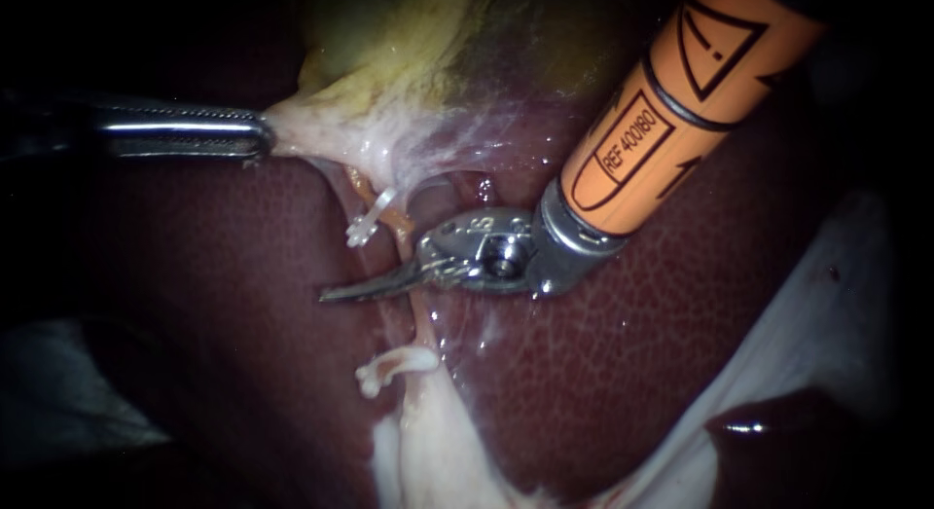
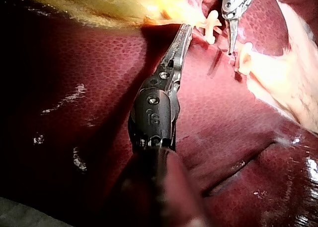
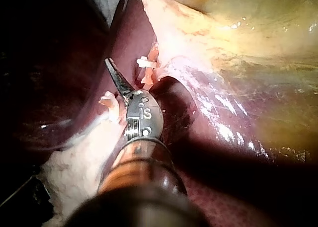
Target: Go back from the cut left tube
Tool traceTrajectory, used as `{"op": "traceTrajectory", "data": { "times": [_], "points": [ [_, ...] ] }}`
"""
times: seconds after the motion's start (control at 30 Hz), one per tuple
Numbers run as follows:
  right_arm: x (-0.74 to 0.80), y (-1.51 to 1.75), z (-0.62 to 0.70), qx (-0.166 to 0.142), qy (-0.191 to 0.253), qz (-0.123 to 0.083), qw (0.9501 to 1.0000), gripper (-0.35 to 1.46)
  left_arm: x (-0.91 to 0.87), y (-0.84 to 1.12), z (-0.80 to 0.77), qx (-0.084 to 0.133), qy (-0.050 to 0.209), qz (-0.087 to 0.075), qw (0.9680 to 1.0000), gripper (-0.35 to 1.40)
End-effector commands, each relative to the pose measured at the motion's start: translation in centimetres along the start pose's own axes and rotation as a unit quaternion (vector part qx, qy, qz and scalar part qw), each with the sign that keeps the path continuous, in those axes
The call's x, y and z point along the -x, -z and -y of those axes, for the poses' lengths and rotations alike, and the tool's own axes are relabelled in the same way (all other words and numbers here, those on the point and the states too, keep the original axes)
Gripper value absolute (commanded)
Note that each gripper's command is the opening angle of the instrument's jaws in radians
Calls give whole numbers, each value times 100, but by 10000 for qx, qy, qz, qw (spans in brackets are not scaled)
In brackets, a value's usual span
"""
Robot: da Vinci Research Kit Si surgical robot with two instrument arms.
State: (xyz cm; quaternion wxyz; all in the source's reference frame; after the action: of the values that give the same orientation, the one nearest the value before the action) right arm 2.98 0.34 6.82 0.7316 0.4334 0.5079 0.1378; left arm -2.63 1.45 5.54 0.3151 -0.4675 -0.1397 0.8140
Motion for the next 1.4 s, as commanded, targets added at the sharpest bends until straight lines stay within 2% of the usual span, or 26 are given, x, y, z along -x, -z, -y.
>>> {"op": "traceTrajectory", "data": {
  "times": [0.03, 0.1, 0.13, 0.2, 0.3, 0.5, 0.6, 0.67, 0.73, 0.8, 0.93, 1.03, 1.17, 1.2, 1.27, 1.4],
  "points": [
    [-1, -1, 1, -9, -86, -16, 10000, -15, 0, 0, 1, 3, -2, 0, 10000, -35],
    [-1, -3, 3, -31, -165, -70, 9998, 51, 1, 0, 2, 5, -2, 0, 10000, -35],
    [-1, -4, 3, -60, -161, -106, 9998, 74, 1, 0, 2, 5, -2, 1, 10000, -35],
    [-1, -5, 4, -68, -149, -260, 9995, 104, 1, 0, 2, -9, -3, 1, 10000, -35],
    [-3, -7, 6, -115, -168, -384, 9991, 116, 1, 0, 3, -9, -3, 1, 10000, -35],
    [-3, -7, 10, -130, -194, -380, 9990, 121, 2, 0, 4, -8, -3, 1, 10000, -35],
    [-3, 0, 18, -76, -198, -406, 9990, 126, 2, -1, 5, -7, -3, 1, 10000, -35],
    [-1, 10, 28, 176, -210, -503, 9984, 135, 2, 0, 5, -7, -4, 1, 10000, -35],
    [1, 24, 41, 634, -250, -677, 9954, 143, 2, 0, 6, -21, -4, 1, 10000, -35],
    [3, 40, 54, 887, -20, -734, 9933, 143, 3, -1, 7, -20, -4, 1, 10000, -35],
    [7, 79, 78, 1529, 485, -798, 9838, 143, 3, 0, 8, -18, -6, 2, 10000, -35],
    [9, 104, 88, 1952, 786, -555, 9760, 143, 3, 0, 8, -18, -6, 2, 10000, -35],
    [13, 138, 100, 2409, 1171, 191, 9633, 143, 3, 0, 9, -17, -6, 2, 10000, -35],
    [13, 145, 102, 2475, 1227, 305, 9606, 143, 4, 0, 9, -17, -6, 2, 10000, -35],
    [16, 161, 108, 2617, 1304, 454, 9552, 143, 4, -1, 9, -17, -6, 1, 10000, -35],
    [20, 183, 118, 2810, 1460, 628, 9465, 143, 4, -1, 10, -17, -7, 1, 10000, -35]
  ]
}}
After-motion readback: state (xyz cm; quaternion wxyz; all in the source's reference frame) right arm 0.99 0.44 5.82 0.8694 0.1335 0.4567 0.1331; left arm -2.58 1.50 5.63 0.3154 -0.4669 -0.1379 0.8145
